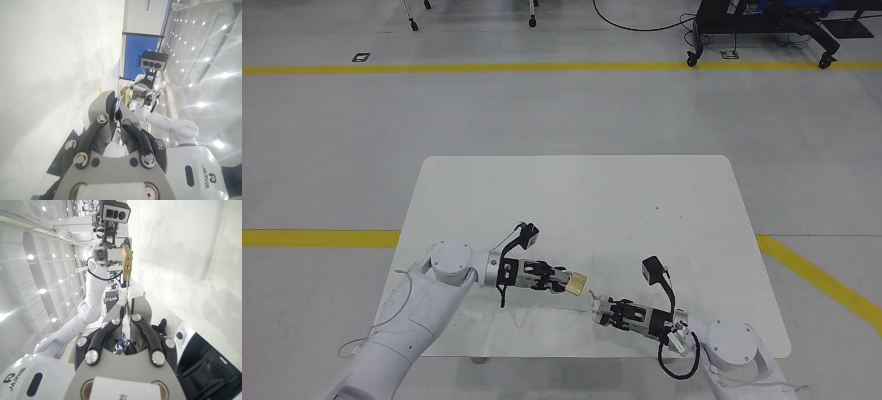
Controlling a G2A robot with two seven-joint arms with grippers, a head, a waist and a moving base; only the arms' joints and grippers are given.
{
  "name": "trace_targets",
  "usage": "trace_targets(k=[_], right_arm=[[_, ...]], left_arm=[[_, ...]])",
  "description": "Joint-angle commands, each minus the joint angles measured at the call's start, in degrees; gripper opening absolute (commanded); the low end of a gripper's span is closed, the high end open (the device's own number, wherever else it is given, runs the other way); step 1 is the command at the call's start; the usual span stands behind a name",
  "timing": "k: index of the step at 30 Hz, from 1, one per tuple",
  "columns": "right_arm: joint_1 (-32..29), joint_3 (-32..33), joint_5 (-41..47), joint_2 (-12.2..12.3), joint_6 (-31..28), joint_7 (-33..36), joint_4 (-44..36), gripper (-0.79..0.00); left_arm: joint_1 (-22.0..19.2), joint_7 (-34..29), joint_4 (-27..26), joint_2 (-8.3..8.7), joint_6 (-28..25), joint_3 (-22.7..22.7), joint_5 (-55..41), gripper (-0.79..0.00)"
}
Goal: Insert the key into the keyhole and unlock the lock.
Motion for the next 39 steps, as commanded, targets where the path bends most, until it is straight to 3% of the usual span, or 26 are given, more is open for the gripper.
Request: trace_targets(k=[1,4,7,11,18,28,34,39], right_arm=[[0.00,0.00,0.01,0.00,0.01,0.00,0.00,-0.785],[-0.03,-0.67,0.69,0.07,-0.70,1.98,-0.14,-0.785],[0.30,0.01,2.79,0.39,-1.14,5.92,0.83,-0.785],[-0.70,1.84,5.62,1.10,-3.21,12.59,0.82,-0.785],[-1.17,4.26,8.60,2.06,-3.30,18.92,1.95,-0.785],[-0.02,2.77,8.81,2.64,-2.50,19.27,2.21,-0.785],[-0.03,2.47,9.24,3.05,-2.96,20.12,2.24,-0.785],[-0.26,2.25,8.61,3.31,-2.71,19.21,1.73,-0.785]], left_arm=[[0.42,0.62,-0.49,0.00,-0.03,0.37,0.90,-0.785],[1.67,-0.75,-2.44,-0.04,2.16,1.18,0.36,-0.785],[0.84,-4.05,-0.94,0.09,4.04,0.54,-1.85,-0.785],[-2.76,-15.30,2.88,-0.33,6.26,2.01,-4.40,-0.785],[-9.63,-15.33,7.80,-1.77,5.29,13.45,-3.72,-0.785],[-14.93,-15.33,12.33,-3.48,3.45,26.51,-21.68,-0.785],[-16.72,-15.33,16.46,-3.38,0.65,31.56,-27.93,-0.785],[-17.32,-15.33,18.97,-3.40,-1.10,31.48,-29.97,-0.785]])
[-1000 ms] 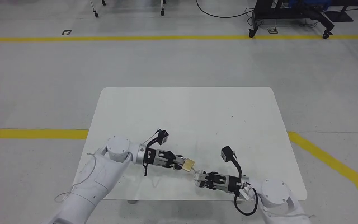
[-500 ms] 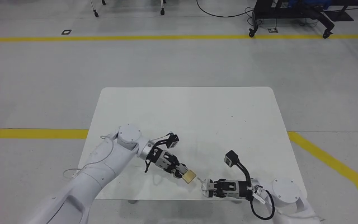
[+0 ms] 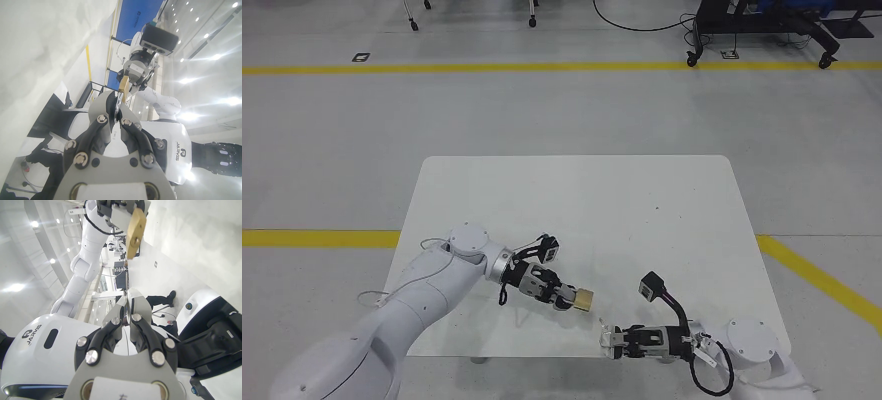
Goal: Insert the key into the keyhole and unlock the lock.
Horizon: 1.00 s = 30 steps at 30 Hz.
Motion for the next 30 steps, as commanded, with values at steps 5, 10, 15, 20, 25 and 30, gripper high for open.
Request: trace_targets(k=[5,10,15,20,25,30], right_arm=[[-0.01,-0.05,-0.15,0.03,0.15,-0.31,-0.08,-0.785],[0.14,-0.10,2.30,-0.09,-0.82,-1.80,0.30,-0.785],[2.03,1.65,11.22,-0.12,-4.74,-0.42,4.73,-0.785],[3.46,2.26,17.01,-0.28,-8.26,-1.23,8.26,-0.785],[6.08,-0.22,16.21,-0.71,-8.40,-6.40,10.55,-0.785],[8.17,-3.76,15.20,-1.04,-7.51,-6.50,10.91,-0.785]], left_arm=[[0.03,0.00,-0.16,0.00,0.11,-0.01,0.11,-0.785],[1.19,1.46,-1.11,0.40,-0.73,-1.52,-1.13,-0.785],[2.75,0.00,-4.23,2.01,-3.82,-4.14,-1.94,-0.785],[4.08,0.00,-12.15,4.11,-5.21,-4.24,1.52,-0.785],[6.73,1.84,-20.75,6.63,-7.06,-7.94,4.69,-0.785],[9.40,2.33,-25.52,8.70,-7.53,-11.13,7.19,-0.785]])
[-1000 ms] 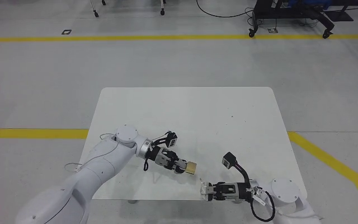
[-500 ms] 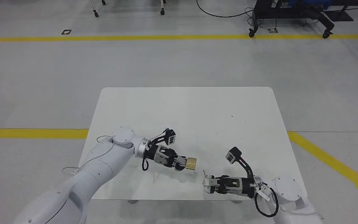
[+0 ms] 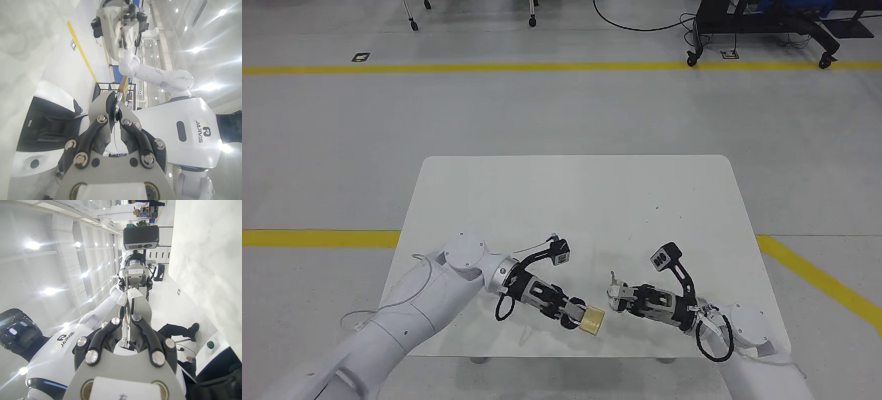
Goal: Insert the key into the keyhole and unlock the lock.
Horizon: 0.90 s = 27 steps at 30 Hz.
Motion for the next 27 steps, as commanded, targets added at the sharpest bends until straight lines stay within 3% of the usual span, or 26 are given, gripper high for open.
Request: trace_targets(k=[1,14,27], right_arm=[[0.53,-0.88,0.03,-0.05,0.13,0.65,0.12,-0.785],[0.80,-2.56,0.34,0.25,1.37,3.46,-0.26,-0.785],[-0.73,-4.45,-1.20,0.74,2.62,5.80,-3.46,-0.785]], left_arm=[[0.72,0.48,-0.57,0.50,-0.47,-0.76,1.35,-0.785],[2.54,2.51,-1.32,1.11,-2.50,-3.42,3.56,-0.785],[2.81,2.61,-0.21,0.26,-2.59,-4.01,3.76,-0.785]])
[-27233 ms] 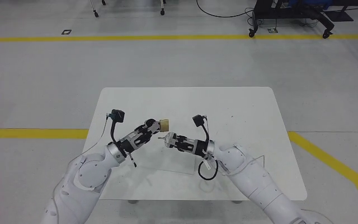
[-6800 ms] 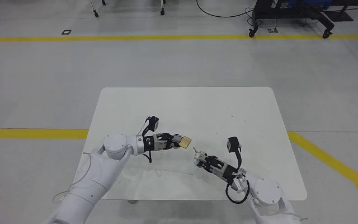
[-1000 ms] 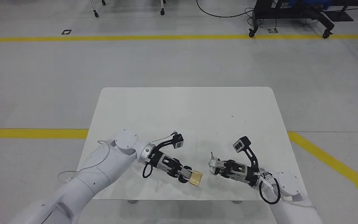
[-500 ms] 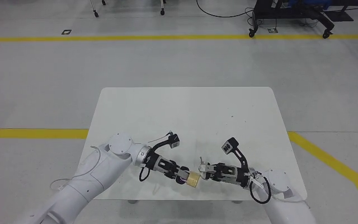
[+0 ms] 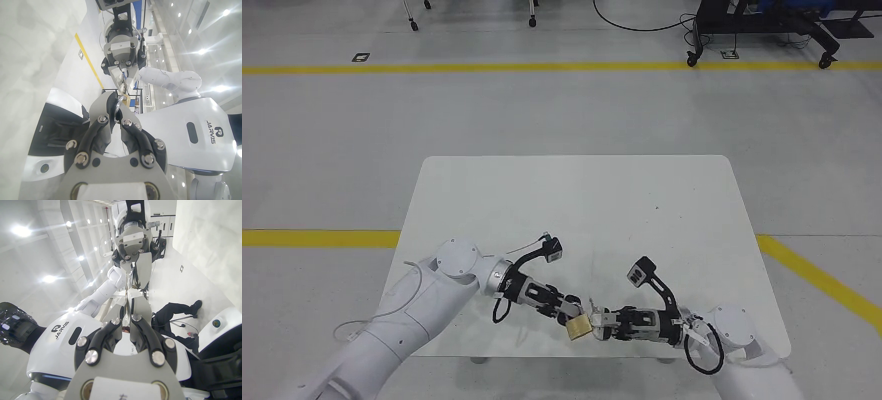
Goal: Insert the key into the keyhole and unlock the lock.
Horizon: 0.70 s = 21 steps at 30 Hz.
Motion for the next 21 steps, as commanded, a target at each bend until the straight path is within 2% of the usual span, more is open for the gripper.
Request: trace_targets(k=[1,6,12,17,21], right_arm=[[-0.43,-0.11,0.24,0.10,-0.60,1.27,-0.66,-0.785],[-2.73,1.80,1.63,0.61,-3.09,3.24,-1.85,-0.785],[-5.00,5.65,3.73,1.30,-4.59,3.68,-2.21,-0.785],[-6.08,6.70,-1.40,1.91,-3.69,3.03,-3.90,-0.785],[-6.63,5.28,-5.72,2.08,-1.94,0.98,-6.21,-0.785]], left_arm=[[0.09,-0.36,0.44,-0.17,0.37,-0.12,-0.64,-0.785],[0.08,-2.85,1.57,-0.73,2.86,-0.20,-3.01,-0.785],[-0.77,-4.99,5.96,-1.63,5.28,-0.84,-7.93,-0.785],[-3.43,-4.99,11.12,-2.78,7.05,1.19,-8.48,-0.785],[-6.22,-4.18,16.08,-4.47,6.83,2.84,-5.84,-0.785]])
